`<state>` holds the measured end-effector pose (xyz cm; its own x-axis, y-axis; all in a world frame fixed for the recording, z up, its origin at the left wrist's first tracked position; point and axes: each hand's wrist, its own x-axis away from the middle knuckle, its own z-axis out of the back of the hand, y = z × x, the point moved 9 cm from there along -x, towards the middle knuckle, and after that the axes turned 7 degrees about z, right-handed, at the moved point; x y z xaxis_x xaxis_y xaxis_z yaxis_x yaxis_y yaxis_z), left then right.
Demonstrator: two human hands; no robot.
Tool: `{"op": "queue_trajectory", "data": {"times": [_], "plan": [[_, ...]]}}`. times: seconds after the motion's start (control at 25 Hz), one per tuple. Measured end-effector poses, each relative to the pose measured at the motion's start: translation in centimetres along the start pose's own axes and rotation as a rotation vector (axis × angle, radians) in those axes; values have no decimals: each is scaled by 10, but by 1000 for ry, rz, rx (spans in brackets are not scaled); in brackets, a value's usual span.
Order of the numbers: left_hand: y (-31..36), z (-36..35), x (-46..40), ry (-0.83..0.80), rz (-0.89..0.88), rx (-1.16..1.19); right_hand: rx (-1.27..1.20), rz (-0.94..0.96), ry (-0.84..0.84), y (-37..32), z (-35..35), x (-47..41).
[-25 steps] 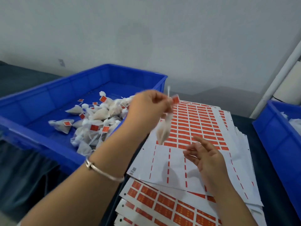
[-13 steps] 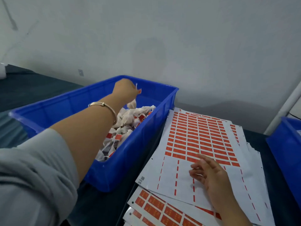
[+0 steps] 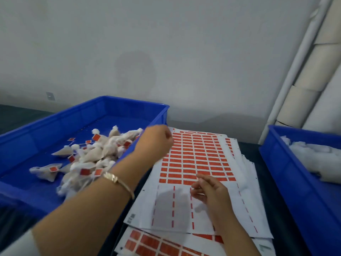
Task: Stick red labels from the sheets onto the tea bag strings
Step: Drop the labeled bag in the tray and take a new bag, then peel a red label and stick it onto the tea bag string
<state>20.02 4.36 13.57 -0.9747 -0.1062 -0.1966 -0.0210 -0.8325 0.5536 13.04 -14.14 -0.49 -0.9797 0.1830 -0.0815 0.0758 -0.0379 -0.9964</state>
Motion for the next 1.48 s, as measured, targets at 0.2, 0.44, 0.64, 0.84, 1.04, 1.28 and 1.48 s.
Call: {"op": "queue_trajectory", "data": {"times": [0.2, 0.44, 0.64, 0.84, 1.04, 1.28, 1.48], "plan": [[20, -116, 69, -263, 27, 189, 88, 178, 174, -84, 61, -29], [21, -179, 104, -294, -59, -18, 56, 111, 567, -116, 226, -85], [27, -187, 105, -295, -152, -114, 571, -333, 582, -54, 323, -111], [24, -189, 105, -314, -112, -103, 376, -405, 394, -12, 309, -134], [25, -187, 102, -317, -100, -91, 558, -292, 380, -22, 311, -155], [25, -186, 106, -341, -116, -95, 770, -211, 346, -28, 305, -159], [23, -191, 100, -328, -122, -103, 730, -371, 375, -22, 297, -154]]}}
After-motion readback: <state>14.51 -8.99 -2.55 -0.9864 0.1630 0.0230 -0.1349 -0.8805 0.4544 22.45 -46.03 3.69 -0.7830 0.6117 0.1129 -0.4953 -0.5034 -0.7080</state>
